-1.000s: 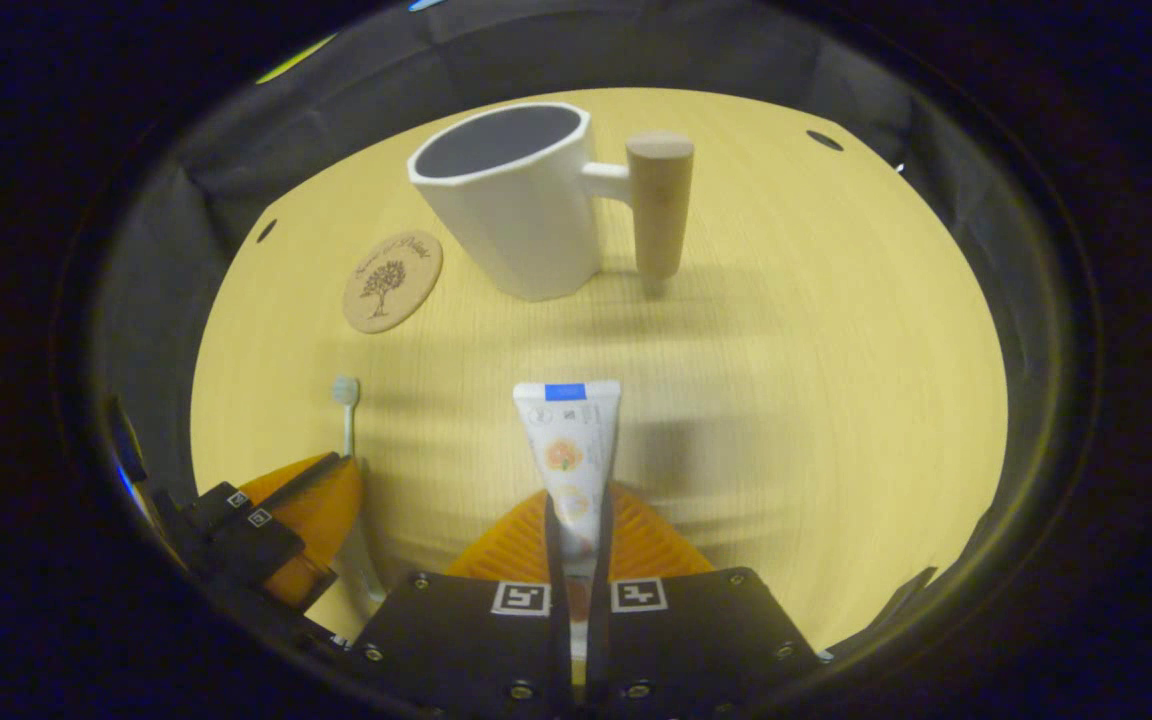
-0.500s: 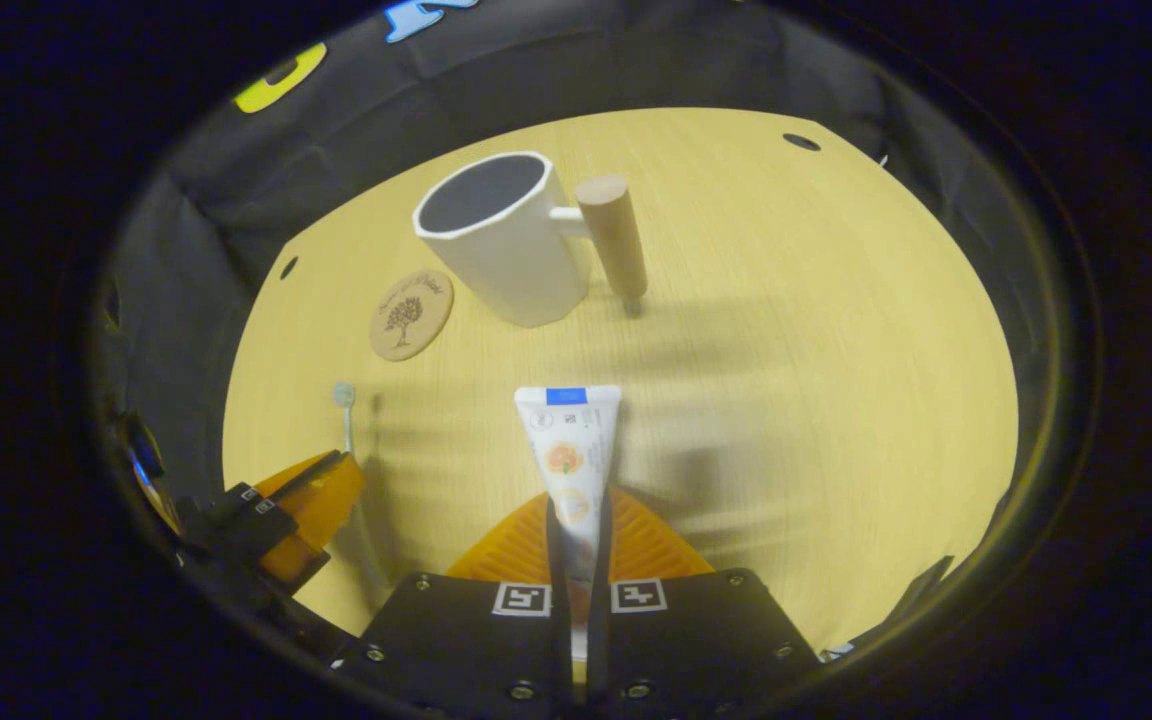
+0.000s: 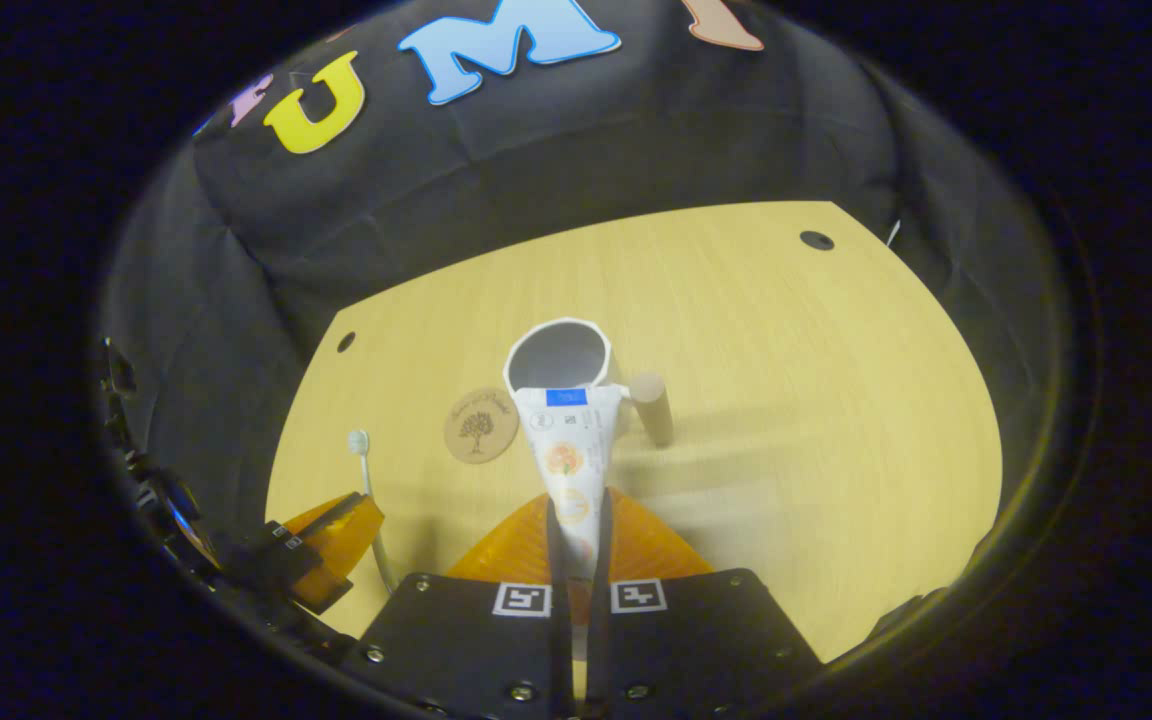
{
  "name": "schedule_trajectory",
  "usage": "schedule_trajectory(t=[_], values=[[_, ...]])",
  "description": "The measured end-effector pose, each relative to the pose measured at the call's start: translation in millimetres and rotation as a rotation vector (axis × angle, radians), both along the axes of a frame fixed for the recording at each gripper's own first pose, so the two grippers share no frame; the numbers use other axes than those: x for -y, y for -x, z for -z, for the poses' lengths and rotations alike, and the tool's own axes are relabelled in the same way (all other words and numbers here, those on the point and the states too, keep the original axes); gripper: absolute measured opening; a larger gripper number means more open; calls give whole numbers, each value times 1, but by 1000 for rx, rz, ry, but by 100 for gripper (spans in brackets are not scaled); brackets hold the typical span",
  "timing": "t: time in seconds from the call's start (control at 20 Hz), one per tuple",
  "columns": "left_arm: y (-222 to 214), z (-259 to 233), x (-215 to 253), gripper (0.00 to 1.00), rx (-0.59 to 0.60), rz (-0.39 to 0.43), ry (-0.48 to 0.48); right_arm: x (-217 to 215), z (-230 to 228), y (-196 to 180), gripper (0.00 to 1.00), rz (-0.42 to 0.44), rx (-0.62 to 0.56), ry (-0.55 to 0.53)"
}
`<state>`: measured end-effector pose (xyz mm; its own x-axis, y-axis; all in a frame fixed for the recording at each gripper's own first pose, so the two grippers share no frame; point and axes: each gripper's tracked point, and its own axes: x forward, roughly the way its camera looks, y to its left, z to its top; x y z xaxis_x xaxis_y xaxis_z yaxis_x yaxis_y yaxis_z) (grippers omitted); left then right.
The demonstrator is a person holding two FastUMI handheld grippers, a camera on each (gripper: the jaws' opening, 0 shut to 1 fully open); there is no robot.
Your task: Put the toothbrush and toothpaste on the desktop into the cup, then pick up the cup and place it on the coaster on the desktop.
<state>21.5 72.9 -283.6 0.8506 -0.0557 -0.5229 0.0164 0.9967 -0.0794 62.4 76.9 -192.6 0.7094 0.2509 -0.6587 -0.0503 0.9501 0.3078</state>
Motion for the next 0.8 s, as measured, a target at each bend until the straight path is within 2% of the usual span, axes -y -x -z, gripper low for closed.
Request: schedule_trajectory(t=[0.35,0.8], values=[[53,-21,-22,8,91,-8,24,-3,-52,-54,8,10,139,-33],[124,-13,-13,7,115,-15,30,-10,-72,-133,7,64,203,-96]])
